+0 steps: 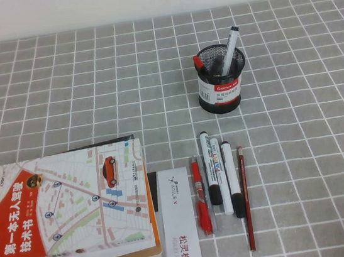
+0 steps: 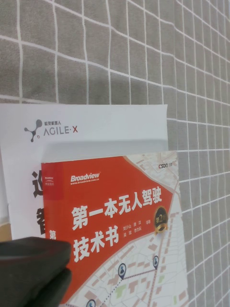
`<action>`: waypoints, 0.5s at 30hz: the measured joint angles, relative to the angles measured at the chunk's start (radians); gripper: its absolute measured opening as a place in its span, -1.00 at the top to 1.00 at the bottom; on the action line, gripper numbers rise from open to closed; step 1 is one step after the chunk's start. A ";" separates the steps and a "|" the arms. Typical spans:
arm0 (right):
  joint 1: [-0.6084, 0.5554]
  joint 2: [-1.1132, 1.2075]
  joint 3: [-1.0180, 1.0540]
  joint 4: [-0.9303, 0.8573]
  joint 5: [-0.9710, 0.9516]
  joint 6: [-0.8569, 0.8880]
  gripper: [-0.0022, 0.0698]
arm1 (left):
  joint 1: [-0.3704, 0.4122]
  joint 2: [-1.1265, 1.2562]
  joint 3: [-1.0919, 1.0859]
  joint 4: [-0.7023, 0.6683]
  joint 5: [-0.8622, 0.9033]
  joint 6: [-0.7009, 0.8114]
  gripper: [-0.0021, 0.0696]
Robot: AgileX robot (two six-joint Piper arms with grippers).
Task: Put the pen into the pen holder
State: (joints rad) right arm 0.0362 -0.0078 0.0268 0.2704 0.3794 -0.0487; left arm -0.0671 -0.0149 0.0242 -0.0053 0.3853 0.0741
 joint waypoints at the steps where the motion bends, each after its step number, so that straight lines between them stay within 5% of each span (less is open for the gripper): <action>1: 0.000 0.000 0.000 0.000 0.000 0.000 0.97 | 0.000 0.000 0.000 0.000 0.000 0.000 0.95; 15: 0.000 0.000 0.000 0.000 0.000 0.000 0.97 | 0.000 0.000 0.000 0.005 0.000 0.000 0.95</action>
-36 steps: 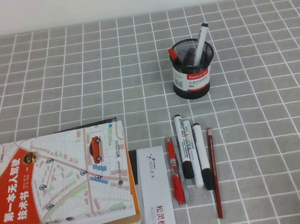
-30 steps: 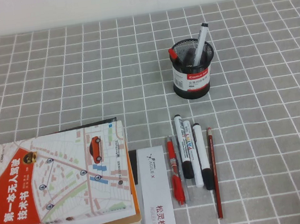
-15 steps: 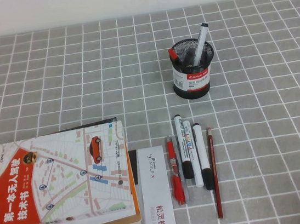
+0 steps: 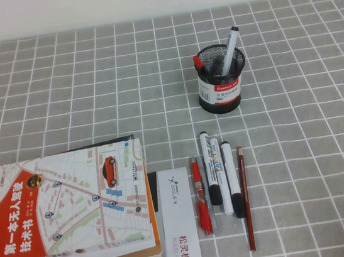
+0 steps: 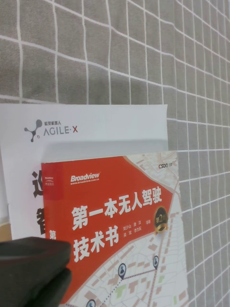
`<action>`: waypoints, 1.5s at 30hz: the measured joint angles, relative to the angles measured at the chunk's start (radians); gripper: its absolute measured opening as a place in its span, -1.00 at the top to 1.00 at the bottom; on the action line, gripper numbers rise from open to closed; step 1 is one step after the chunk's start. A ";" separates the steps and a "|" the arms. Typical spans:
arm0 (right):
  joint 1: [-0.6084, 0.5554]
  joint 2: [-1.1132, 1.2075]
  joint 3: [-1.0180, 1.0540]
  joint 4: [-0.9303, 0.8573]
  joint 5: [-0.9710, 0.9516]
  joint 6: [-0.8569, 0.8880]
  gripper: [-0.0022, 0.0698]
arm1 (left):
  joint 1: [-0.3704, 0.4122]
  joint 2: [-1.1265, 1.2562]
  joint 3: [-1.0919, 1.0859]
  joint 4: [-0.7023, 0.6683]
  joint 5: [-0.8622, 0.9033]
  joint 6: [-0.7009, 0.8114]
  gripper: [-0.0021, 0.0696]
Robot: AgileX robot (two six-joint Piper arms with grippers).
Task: Put the pen into the pen holder
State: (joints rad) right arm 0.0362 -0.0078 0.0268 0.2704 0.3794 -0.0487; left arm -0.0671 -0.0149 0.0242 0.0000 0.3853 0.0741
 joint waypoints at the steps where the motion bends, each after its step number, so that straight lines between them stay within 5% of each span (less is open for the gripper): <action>1: 0.000 0.000 0.000 0.000 0.000 0.000 0.97 | 0.000 0.000 0.000 0.000 0.000 0.000 0.95; 12: 0.000 0.000 0.000 0.103 -0.002 0.000 0.97 | 0.000 0.000 0.000 0.000 0.000 0.000 0.95; 19: 0.000 0.000 0.000 0.922 -0.097 0.000 0.97 | 0.000 0.000 0.000 -0.005 0.000 0.000 0.95; 22: 0.000 0.000 0.000 1.083 -0.190 -0.003 0.97 | 0.000 0.000 0.000 0.000 0.000 0.000 0.95; 37: 0.000 0.000 0.000 1.139 -0.166 -0.298 0.97 | 0.000 0.000 0.000 0.000 0.000 0.000 0.95; 45: 0.000 0.004 -0.133 1.091 -0.012 -0.690 0.97 | 0.000 0.000 0.000 0.000 0.000 0.000 0.95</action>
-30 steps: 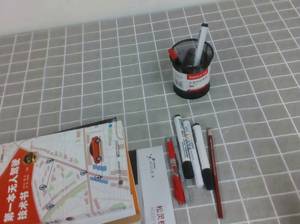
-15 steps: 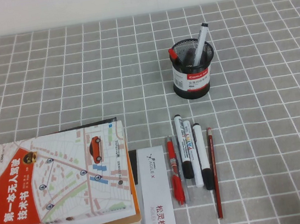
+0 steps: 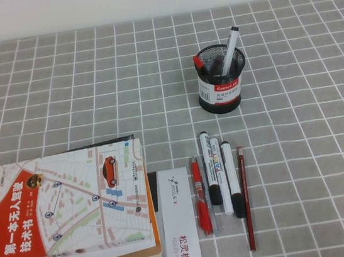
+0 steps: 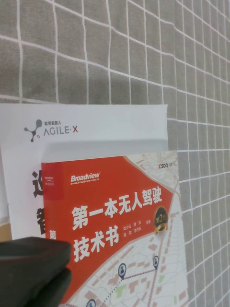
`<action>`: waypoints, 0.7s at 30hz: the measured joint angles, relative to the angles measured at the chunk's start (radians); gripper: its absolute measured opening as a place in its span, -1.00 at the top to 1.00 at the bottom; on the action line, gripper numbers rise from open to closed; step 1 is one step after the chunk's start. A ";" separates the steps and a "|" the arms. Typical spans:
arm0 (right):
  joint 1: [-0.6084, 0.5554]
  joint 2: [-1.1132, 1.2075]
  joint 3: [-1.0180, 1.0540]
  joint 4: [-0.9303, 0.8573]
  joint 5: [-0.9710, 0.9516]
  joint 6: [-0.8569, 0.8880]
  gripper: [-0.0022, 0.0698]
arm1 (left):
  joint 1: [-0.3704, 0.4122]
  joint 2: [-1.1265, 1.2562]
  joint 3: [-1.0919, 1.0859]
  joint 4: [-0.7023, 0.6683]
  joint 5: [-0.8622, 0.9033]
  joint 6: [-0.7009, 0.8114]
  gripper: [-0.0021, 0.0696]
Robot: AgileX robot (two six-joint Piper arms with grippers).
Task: Put the pen into the pen holder
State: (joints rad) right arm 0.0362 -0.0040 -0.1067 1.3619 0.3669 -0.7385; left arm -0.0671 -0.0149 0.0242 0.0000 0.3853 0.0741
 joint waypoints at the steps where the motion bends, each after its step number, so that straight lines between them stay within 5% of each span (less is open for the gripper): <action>1: 0.000 0.012 -0.026 -0.024 0.024 -0.012 0.97 | 0.000 0.000 0.000 0.000 0.000 0.000 0.95; 13: 0.000 0.680 -0.664 -0.770 0.557 0.343 0.97 | 0.000 0.000 0.000 0.000 0.000 0.000 0.95; 21: 0.098 1.091 -0.990 -1.009 0.816 0.534 0.97 | 0.000 0.000 0.000 0.000 0.000 0.000 0.95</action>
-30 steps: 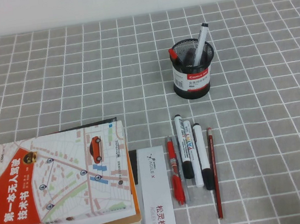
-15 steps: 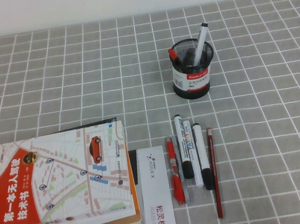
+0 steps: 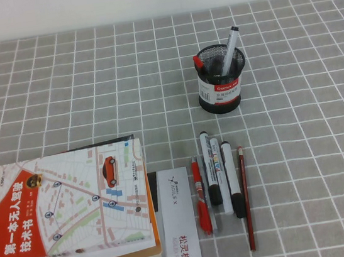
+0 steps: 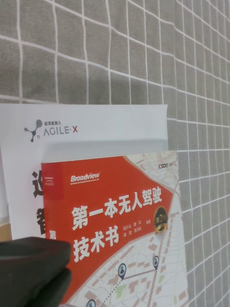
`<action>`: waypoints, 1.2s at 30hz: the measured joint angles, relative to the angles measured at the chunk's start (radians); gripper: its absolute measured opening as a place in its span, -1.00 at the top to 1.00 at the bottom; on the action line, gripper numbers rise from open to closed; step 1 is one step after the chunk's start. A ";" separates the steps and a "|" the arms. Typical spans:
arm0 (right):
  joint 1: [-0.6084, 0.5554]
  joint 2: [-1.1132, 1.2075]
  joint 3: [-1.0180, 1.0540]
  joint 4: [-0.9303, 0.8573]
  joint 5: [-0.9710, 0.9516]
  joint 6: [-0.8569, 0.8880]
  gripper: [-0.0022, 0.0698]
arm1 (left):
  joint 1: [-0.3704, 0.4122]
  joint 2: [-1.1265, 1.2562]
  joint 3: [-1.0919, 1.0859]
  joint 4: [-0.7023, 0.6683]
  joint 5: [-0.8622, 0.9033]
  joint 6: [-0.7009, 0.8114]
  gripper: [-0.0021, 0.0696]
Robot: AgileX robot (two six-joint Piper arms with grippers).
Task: Put the pen into the pen holder
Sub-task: Pick up the pen on the table
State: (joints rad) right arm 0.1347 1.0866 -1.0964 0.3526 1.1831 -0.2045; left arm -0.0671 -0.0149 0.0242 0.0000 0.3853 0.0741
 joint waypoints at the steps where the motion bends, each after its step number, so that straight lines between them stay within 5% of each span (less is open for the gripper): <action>1: 0.039 0.036 -0.029 -0.045 0.017 0.047 0.97 | 0.000 0.000 0.000 0.000 0.000 0.000 0.95; 8: 0.361 0.344 -0.209 -0.479 0.053 0.313 0.97 | 0.000 0.000 0.000 0.000 0.000 0.000 0.95; 29: 0.514 0.829 -0.520 -0.394 0.047 0.353 0.96 | 0.000 0.000 0.000 -0.046 0.000 0.000 0.95; 36: 0.519 0.937 -0.622 -0.412 0.043 0.405 0.41 | 0.000 0.000 0.000 -0.065 0.000 0.000 0.95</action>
State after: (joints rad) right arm 0.6534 2.0235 -1.7183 -0.0598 1.2266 0.2003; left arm -0.0671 -0.0149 0.0242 -0.0648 0.3853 0.0741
